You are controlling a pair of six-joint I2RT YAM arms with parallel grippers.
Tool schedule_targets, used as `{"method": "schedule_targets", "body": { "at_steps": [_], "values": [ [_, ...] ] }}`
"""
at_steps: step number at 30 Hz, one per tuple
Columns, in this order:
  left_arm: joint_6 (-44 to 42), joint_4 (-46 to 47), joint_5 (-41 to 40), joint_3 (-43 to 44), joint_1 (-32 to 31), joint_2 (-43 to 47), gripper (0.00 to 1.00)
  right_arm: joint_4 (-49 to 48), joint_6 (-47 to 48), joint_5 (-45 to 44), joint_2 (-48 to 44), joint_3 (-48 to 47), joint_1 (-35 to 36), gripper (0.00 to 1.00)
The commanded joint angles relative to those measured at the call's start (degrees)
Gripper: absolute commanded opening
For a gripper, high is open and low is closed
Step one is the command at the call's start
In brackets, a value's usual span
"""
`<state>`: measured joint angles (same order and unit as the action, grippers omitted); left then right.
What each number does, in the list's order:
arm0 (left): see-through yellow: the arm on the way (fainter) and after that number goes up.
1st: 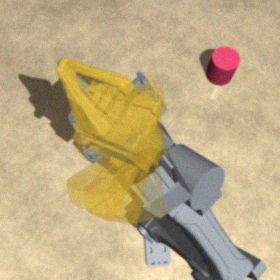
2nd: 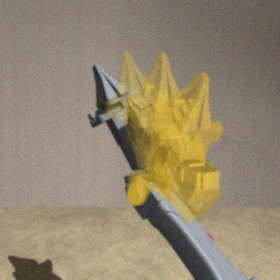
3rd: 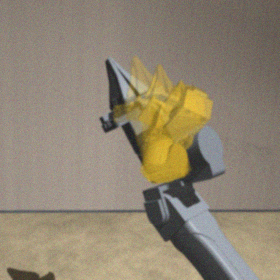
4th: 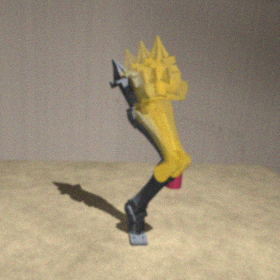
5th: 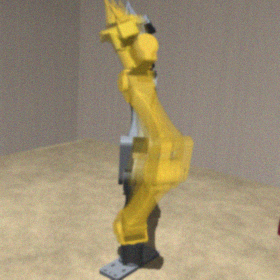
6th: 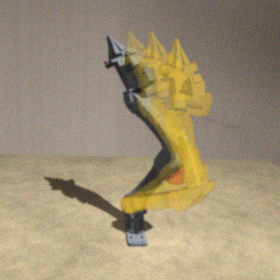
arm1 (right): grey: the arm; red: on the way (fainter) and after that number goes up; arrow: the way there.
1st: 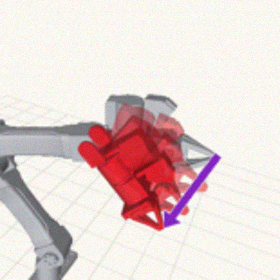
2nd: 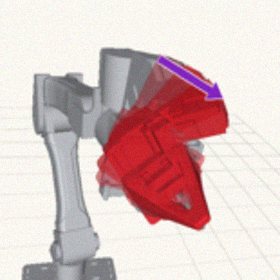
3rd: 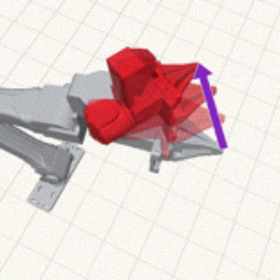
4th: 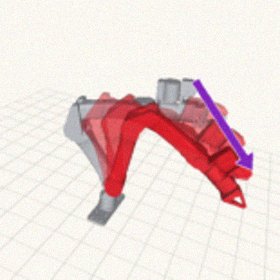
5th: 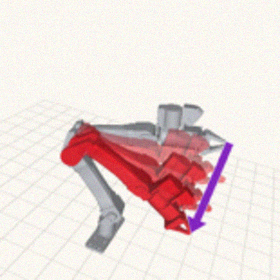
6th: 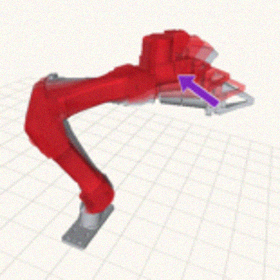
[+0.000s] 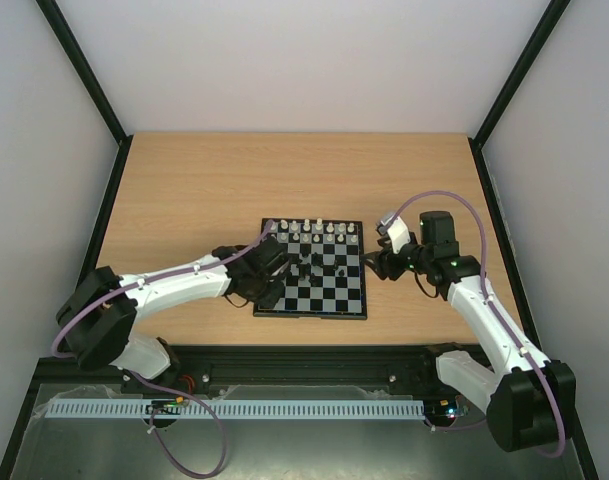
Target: Set up the chess pieces on the board
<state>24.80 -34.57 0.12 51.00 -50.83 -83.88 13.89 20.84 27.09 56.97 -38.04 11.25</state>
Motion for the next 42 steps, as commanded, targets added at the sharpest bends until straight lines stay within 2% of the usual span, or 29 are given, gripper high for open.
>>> {"method": "schedule_targets", "body": {
  "at_steps": [1,9,19,25,28,29,34,42],
  "values": [
    [2.49,0.26,-0.06,-1.8,-0.3,0.38,0.11,2.06,1.26,0.25,-0.48,0.51,0.96,0.68],
    [3.04,0.54,-0.94,-2.95,-0.25,0.03,0.11,2.22,1.48,-0.17,-0.64,0.64,1.24,0.68],
    [2.89,1.66,-1.6,-3.87,-0.24,-0.96,0.21,2.29,1.66,-0.02,-0.46,0.66,1.5,0.68],
    [2.63,-0.18,-2.54,-2.44,-0.27,-0.43,0.37,2.29,1.75,-0.09,-0.46,0.71,1.5,0.68],
    [1.17,-0.36,-3.51,-0.28,-0.3,2.17,0.5,2.44,1.82,-0.09,-0.46,0.69,1.56,0.68],
    [-0.1,0.13,-3.73,0.29,-0.26,2.79,0.52,2.44,1.83,-0.1,-0.46,0.69,1.55,0.68],
    [-8.36,8.51,-5.48,-0.95,-0.14,1.8,0.53,2.4,1.84,0.06,-0.39,0.62,1.61,0.68],
    [-8.31,12.42,-5.54,0.85,1.45,-5.24,0.53,2.73,1.75,0.69,0.03,0.66,1.81,0.68]
  ]
}}
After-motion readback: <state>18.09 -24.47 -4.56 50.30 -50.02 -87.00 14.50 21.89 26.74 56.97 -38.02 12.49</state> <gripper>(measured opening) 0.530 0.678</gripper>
